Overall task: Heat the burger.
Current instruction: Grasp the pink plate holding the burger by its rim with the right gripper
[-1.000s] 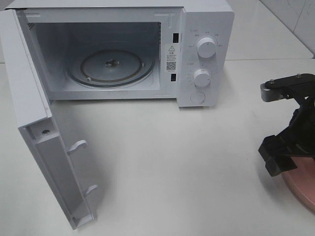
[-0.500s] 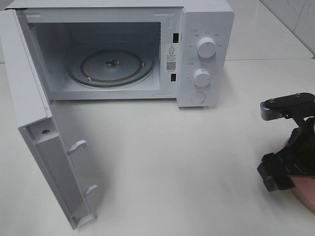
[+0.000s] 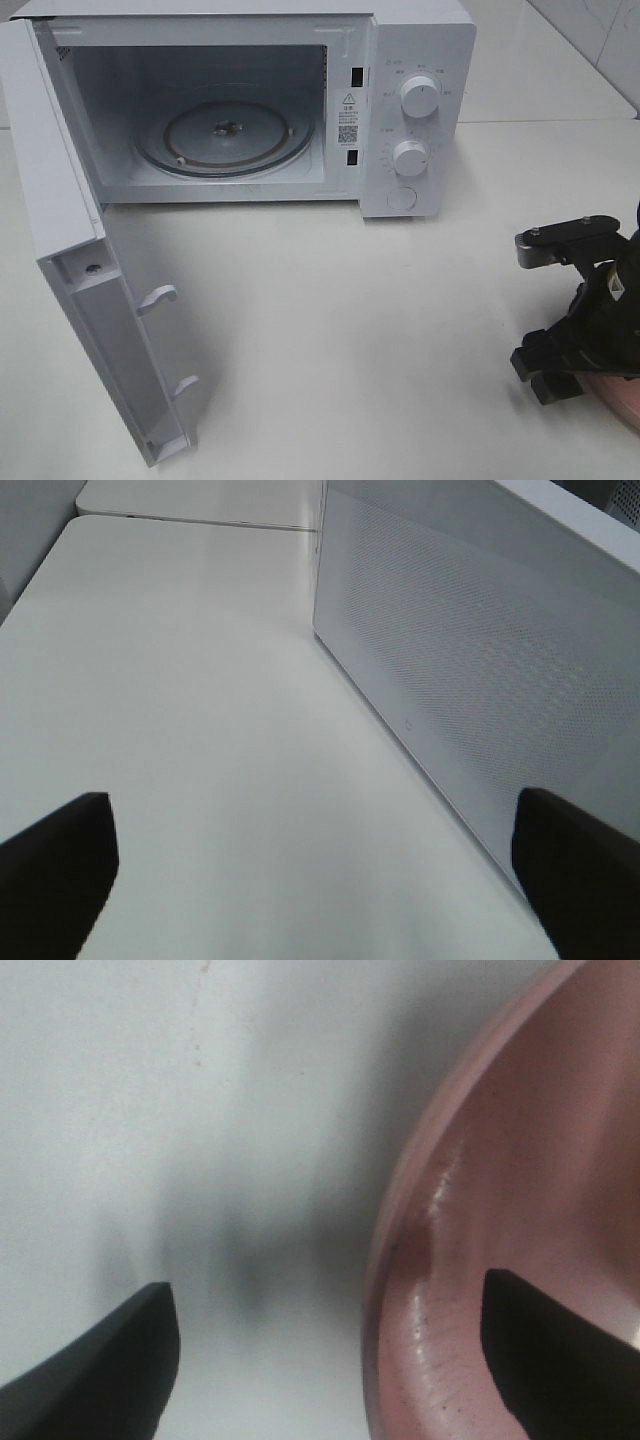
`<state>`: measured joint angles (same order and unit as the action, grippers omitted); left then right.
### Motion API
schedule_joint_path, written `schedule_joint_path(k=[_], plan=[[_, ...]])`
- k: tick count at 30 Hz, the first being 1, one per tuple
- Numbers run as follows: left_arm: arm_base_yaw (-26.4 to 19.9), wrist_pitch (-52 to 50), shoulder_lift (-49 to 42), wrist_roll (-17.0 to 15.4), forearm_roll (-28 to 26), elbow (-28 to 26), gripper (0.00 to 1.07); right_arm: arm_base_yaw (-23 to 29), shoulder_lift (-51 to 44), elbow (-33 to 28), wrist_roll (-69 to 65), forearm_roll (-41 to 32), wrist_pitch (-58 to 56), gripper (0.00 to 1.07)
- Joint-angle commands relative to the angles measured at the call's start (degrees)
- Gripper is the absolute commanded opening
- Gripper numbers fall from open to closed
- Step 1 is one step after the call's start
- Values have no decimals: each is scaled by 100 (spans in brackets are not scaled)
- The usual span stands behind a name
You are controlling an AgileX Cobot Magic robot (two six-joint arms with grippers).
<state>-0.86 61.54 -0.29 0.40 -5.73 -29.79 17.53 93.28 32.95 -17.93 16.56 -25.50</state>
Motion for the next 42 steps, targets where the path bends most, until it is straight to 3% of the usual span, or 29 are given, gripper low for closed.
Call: schedule_joint_path(k=[1, 7, 12, 14, 15, 17, 18, 19, 25, 42], plan=[[-23, -34, -29, -40, -6, 17, 100, -17, 132, -23, -160, 201, 97, 77], [-23, -34, -29, -40, -6, 17, 100, -17, 304, -23, -309, 252, 201, 74], [-23, -34, -29, -40, -6, 17, 100, -17, 516, -23, -642, 481, 229, 61], [-23, -34, -29, -40, -6, 17, 100, -17, 516, -23, -854, 665, 229, 49], [-23, -34, -29, -40, -6, 17, 100, -17, 516, -23, -854, 665, 229, 49], [-23, -34, -29, -40, -6, 17, 100, -17, 516, -23, -1014, 796, 223, 33], [-23, -34, -29, -40, -6, 17, 100, -17, 516, -23, -1014, 796, 223, 33], [-23, -34, -29, -40, -6, 17, 100, -17, 516, -23, -1014, 796, 223, 23], [-23, -34, -29, -40, -6, 17, 100, -17, 516, -23, -1014, 791, 218, 3], [-23, -34, -29, -40, -6, 17, 100, -6, 447, -23, -1667, 1243, -29, 0]])
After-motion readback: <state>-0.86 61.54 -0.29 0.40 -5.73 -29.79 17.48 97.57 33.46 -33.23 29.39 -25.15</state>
